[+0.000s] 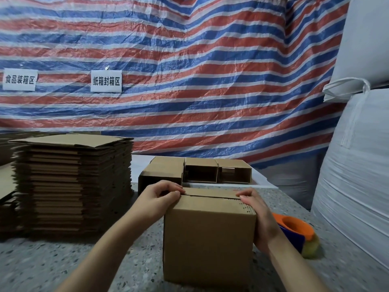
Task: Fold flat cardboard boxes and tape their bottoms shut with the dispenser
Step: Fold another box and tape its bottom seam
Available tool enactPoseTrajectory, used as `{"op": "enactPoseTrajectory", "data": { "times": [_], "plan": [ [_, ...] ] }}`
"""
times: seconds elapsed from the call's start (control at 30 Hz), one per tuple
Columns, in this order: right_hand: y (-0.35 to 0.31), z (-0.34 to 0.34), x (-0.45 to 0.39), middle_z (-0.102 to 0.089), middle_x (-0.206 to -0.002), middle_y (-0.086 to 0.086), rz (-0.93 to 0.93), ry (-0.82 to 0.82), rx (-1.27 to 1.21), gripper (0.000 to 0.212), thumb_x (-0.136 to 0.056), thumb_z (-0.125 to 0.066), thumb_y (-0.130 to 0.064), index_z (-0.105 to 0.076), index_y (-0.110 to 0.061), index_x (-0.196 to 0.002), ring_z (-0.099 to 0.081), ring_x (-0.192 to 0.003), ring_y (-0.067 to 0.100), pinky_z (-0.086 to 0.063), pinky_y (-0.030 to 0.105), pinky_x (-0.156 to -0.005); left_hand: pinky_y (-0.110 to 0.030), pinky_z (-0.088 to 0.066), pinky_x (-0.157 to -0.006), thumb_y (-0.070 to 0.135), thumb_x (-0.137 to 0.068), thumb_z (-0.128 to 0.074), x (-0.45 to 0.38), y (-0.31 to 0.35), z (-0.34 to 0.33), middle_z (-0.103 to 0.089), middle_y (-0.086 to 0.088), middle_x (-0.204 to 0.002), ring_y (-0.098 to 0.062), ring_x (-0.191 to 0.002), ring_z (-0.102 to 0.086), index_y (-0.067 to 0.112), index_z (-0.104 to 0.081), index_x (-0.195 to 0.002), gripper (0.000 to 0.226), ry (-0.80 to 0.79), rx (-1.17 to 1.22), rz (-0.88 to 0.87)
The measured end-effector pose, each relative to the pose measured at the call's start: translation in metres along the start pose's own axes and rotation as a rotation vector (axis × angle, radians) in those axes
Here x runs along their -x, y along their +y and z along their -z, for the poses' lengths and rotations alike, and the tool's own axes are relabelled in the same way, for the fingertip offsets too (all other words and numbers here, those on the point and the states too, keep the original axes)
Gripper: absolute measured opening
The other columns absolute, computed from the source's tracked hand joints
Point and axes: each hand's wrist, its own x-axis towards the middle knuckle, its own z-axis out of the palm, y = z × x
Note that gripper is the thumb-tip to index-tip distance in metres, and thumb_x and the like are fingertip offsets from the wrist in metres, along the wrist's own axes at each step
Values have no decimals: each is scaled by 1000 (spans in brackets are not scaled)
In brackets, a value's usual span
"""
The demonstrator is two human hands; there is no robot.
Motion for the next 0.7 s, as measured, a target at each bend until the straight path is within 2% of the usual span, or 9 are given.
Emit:
{"op": "enactPoseTrajectory", "data": {
  "times": [0.1,0.17,0.2,0.27,0.37,0.5,0.6,0.67,0.7],
  "plan": [
    [-2,-2,1,-69,-94,14,1,13,22,27,-78,-62,-32,-63,-12,-96,-67,-78,24,-56,33,-65,-33,-53,-88,27,-96,-55,-4,27,4,-67,14,-98,-9,-94,-63,34,-67,-88,16,-47,-555,-70],
    [-4,-4,2,-65,-97,17,2,20,32,29,-78,-61,-32,-61,-11,-98,-65,-80,25,-55,33,-65,-40,-40,-105,36,-96,-48,-4,47,-6,-65,11,-103,-14,-105,-56,32,-62,-92,15,-52,-934,-190],
    [-5,-4,3,-65,-98,18,-4,21,30,30,-77,-61,-32,-60,-10,-99,-65,-80,25,-55,33,-65,-41,-35,-108,41,-97,-43,-3,55,-15,-65,8,-108,-15,-109,-54,30,-62,-98,22,-56,-1023,-260],
    [-6,-6,4,-64,-100,20,-25,22,7,31,-77,-61,-31,-59,-11,-100,-65,-78,25,-55,33,-62,-37,-36,-107,56,-98,-37,0,61,-35,-61,5,-126,-16,-118,-52,28,-60,-121,43,-150,-1017,-327],
    [-7,-6,5,-63,-105,24,-45,22,-16,28,-78,-61,-30,-60,-13,-101,-66,-80,29,-57,35,-61,-40,-28,-114,72,-93,-29,8,54,-59,-42,8,-152,-15,-139,-38,33,-39,-146,67,-326,-1072,-337],
    [-7,-6,4,-62,-100,21,-41,16,13,13,-91,-57,-24,-60,-15,-99,-64,-79,26,-54,32,-61,-39,-30,-113,71,-93,-29,10,41,-61,-43,9,-151,-14,-139,-37,32,-41,-143,65,-260,-1124,-384],
    [-10,1,2,-68,-100,21,-116,-36,-76,19,-90,-60,-32,-70,-16,-95,-69,-83,27,-57,34,-65,-38,-30,-112,70,-93,-29,8,40,-62,-44,9,-150,-14,-138,-39,32,-41,-143,64,-261,-1122,-402],
    [-14,14,-6,-71,-109,20,-143,-35,-191,33,-97,-54,-39,-73,-12,-103,-70,-99,30,-59,42,-80,-38,-30,-112,69,-94,-29,7,41,-62,-44,9,-151,-14,-138,-38,32,-41,-144,63,-259,-1121,-406],
    [-15,22,-14,-70,-114,18,-126,37,-138,37,-99,-52,-41,-70,-10,-107,-67,-108,31,-55,47,-92,-38,-31,-112,69,-94,-29,8,40,-62,-44,9,-150,-13,-138,-39,33,-41,-144,63,-258,-1117,-407]
  ]
}}
